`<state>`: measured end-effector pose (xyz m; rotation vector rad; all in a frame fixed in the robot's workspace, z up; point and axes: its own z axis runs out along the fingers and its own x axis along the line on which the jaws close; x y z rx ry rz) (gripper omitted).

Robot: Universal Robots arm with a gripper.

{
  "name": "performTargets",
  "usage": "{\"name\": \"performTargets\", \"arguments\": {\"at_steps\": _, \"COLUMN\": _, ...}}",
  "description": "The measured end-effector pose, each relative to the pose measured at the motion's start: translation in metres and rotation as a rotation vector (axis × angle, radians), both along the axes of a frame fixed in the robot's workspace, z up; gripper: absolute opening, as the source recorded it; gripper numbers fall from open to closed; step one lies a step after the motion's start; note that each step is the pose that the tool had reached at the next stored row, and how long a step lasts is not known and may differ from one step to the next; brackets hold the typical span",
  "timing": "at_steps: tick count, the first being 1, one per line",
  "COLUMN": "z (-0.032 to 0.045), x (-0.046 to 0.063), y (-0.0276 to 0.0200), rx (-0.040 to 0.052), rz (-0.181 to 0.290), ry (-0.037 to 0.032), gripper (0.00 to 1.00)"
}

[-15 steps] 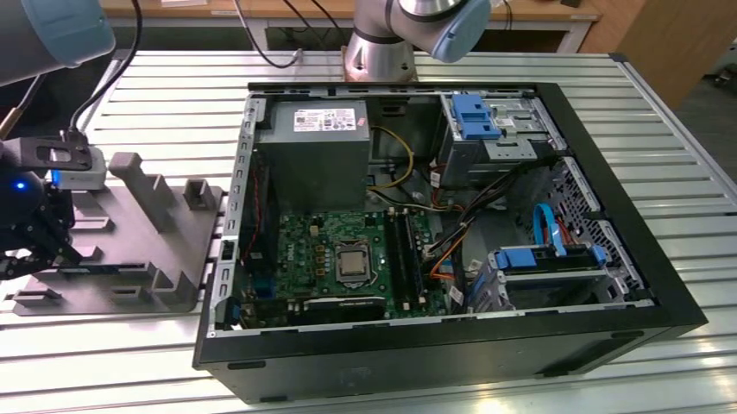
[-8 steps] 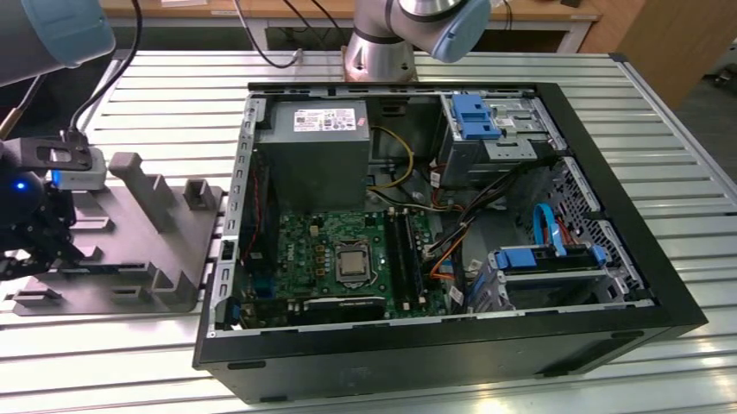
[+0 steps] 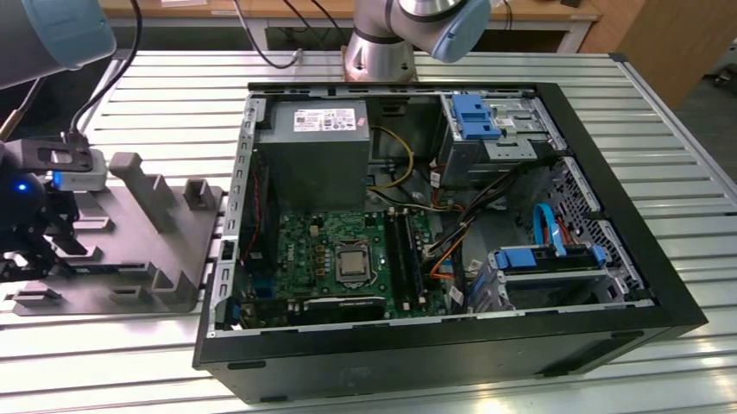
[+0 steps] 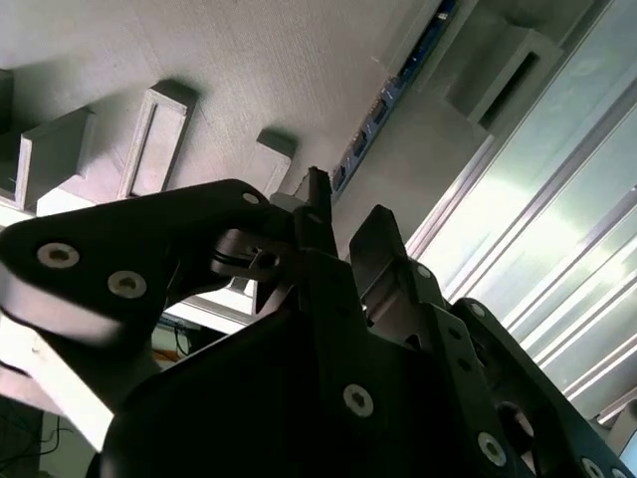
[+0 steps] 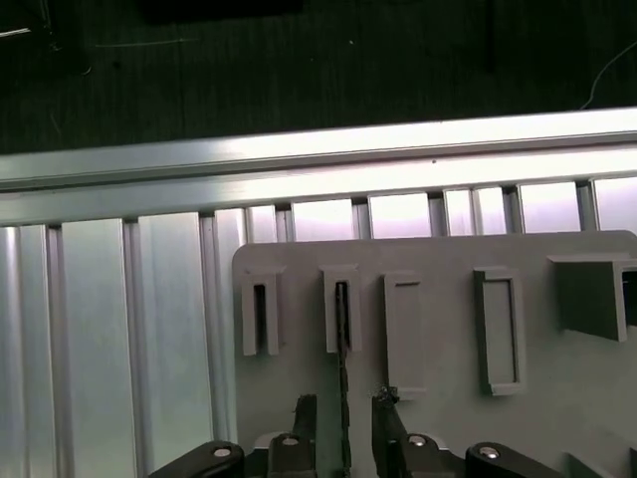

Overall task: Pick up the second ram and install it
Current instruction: 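Pick up the second ram and move it above second insertion slot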

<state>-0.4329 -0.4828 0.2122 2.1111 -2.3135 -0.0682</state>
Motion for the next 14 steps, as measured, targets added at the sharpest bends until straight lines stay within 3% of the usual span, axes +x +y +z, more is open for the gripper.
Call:
{"name": "performTargets", "arguments": {"at_steps": 6, "z": -0.0075, "x": 0.000, "y": 0.0000, "rx": 0.0000, "rz": 0.083, "ry": 0.0001, "gripper": 0.36}}
{"name": "performTargets", "arguments": {"at_steps": 14, "z": -0.0145, "x": -0.002, "y": 0.0020, "rx": 0.0000, "rz": 0.100, "ry": 0.0001, "gripper": 0.36}}
